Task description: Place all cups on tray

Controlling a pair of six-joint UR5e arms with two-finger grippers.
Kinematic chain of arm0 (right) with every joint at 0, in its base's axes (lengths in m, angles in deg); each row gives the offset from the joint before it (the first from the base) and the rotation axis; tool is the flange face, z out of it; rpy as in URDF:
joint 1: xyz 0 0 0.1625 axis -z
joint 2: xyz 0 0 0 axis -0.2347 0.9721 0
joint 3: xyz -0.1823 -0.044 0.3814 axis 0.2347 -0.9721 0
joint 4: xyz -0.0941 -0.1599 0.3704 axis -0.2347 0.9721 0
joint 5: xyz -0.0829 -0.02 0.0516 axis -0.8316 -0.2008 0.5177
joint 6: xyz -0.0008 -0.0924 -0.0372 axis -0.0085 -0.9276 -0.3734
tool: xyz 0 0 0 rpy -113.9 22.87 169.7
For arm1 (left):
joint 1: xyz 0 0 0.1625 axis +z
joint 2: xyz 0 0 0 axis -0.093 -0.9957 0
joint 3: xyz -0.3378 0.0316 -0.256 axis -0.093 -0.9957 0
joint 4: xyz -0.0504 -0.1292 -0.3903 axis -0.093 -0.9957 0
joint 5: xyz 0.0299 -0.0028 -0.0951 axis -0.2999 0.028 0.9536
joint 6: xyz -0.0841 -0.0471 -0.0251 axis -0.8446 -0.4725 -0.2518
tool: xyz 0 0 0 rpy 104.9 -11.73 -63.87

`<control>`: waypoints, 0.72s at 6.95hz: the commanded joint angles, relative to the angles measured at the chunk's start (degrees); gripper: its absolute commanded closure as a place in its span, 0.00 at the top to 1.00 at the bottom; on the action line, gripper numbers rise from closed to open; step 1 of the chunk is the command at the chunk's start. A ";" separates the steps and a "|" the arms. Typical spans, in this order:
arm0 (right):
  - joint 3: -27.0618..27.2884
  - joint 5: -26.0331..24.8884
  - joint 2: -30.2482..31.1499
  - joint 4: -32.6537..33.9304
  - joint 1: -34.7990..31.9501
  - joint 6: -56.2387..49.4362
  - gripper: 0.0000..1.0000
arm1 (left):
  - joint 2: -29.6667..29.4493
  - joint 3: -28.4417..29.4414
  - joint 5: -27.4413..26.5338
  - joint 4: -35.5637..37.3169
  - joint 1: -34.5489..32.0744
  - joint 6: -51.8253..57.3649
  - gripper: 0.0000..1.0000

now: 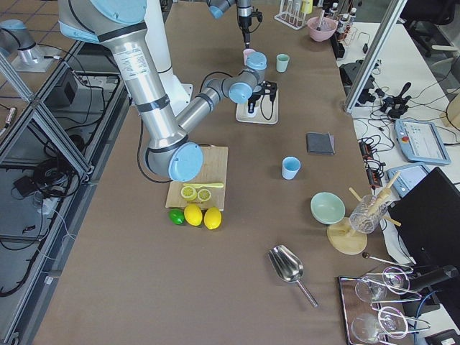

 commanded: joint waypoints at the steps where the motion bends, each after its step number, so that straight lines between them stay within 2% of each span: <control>1: -0.76 -1.61 -1.39 0.92 1.91 1.28 0.00 | -3.41 2.15 -0.92 1.62 0.53 -0.21 0.82; 2: -1.03 -2.04 -1.47 0.92 2.26 1.46 0.00 | -4.29 3.47 -1.01 1.62 0.62 -0.13 0.73; 3: -1.38 -2.57 -2.17 0.92 2.70 2.42 0.00 | -4.30 3.74 -1.45 1.62 0.79 -0.12 0.70; 4: -1.56 -2.66 -2.18 0.92 2.97 2.69 0.00 | -4.30 3.92 -2.59 1.62 2.10 -0.12 0.51; 5: -1.91 -3.01 -2.26 0.92 3.41 2.69 0.00 | -4.30 3.92 -2.51 1.71 2.20 -0.21 0.01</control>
